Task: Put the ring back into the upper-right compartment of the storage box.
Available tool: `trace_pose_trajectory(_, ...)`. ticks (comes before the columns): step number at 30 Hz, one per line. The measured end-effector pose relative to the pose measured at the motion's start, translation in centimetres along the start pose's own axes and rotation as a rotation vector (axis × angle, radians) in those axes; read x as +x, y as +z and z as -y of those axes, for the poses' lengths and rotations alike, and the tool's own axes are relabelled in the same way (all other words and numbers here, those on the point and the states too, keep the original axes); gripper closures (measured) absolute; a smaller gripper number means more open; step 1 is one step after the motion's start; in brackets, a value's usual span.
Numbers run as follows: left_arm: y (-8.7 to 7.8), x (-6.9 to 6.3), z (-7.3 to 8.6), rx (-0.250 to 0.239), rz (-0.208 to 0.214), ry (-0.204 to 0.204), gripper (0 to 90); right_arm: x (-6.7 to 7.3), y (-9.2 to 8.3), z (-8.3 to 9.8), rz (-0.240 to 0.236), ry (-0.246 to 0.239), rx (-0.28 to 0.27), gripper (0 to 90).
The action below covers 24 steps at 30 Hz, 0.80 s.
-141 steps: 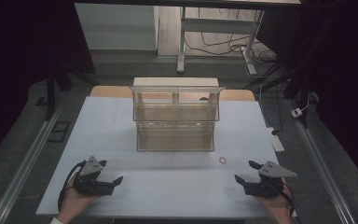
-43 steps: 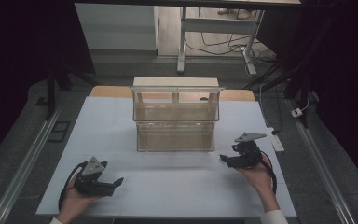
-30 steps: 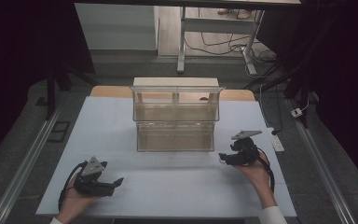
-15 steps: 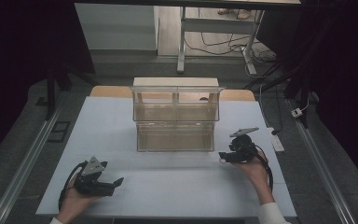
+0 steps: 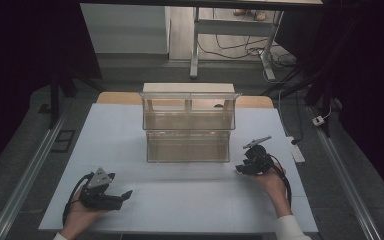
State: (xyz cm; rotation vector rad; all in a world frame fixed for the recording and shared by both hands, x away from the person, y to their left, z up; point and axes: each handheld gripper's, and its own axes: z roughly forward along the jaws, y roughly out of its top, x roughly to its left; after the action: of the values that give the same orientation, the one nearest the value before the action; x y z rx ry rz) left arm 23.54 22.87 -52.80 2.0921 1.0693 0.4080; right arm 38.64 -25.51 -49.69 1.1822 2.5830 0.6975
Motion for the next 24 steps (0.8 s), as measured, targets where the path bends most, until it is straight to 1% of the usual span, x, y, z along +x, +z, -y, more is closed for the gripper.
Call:
trace_pose_trajectory(3,0.0,0.0,0.0,0.000,0.002,0.001,11.6,0.0,0.2,0.0,-0.005,-0.005,0.014,60.0)
trace_pose_trajectory(5,0.0,0.0,0.0,-0.001,0.002,0.001,11.6,0.1,0.2,0.1,-0.001,-0.007,0.030,63.5)
trace_pose_trajectory(8,0.0,-0.1,0.0,-0.001,0.001,0.002,11.6,0.2,0.3,0.1,0.020,-0.016,0.039,67.8)
trace_pose_trajectory(9,0.0,-0.1,0.0,-0.001,0.002,0.001,11.6,0.3,0.3,0.1,0.033,-0.016,0.041,69.9)
trace_pose_trajectory(10,0.0,-0.1,0.0,-0.002,-0.001,0.002,11.6,0.3,0.3,0.1,0.033,-0.016,0.041,69.9)
trace_pose_trajectory(11,-0.1,-0.1,0.0,-0.004,0.000,0.002,11.7,0.4,0.3,0.1,0.038,-0.017,0.044,73.7)
trace_pose_trajectory(12,-0.1,-0.1,0.0,-0.005,0.001,0.002,11.7,0.4,0.3,0.1,0.038,-0.017,0.044,73.7)
trace_pose_trajectory(14,-0.1,-0.1,0.0,-0.005,0.001,0.002,11.7,0.7,0.3,0.0,0.045,-0.025,0.051,77.3)
trace_pose_trajectory(16,-0.1,-0.1,0.0,-0.005,0.001,0.002,11.7,0.9,0.3,0.0,0.040,-0.026,0.054,83.1)
trace_pose_trajectory(18,-0.1,-0.1,0.0,-0.004,0.000,0.001,11.7,1.0,0.4,0.0,0.036,-0.026,0.053,85.8)
trace_pose_trajectory(24,-0.2,-0.1,0.0,-0.008,-0.004,0.002,11.7,1.0,0.3,0.1,0.036,-0.035,0.046,87.2)
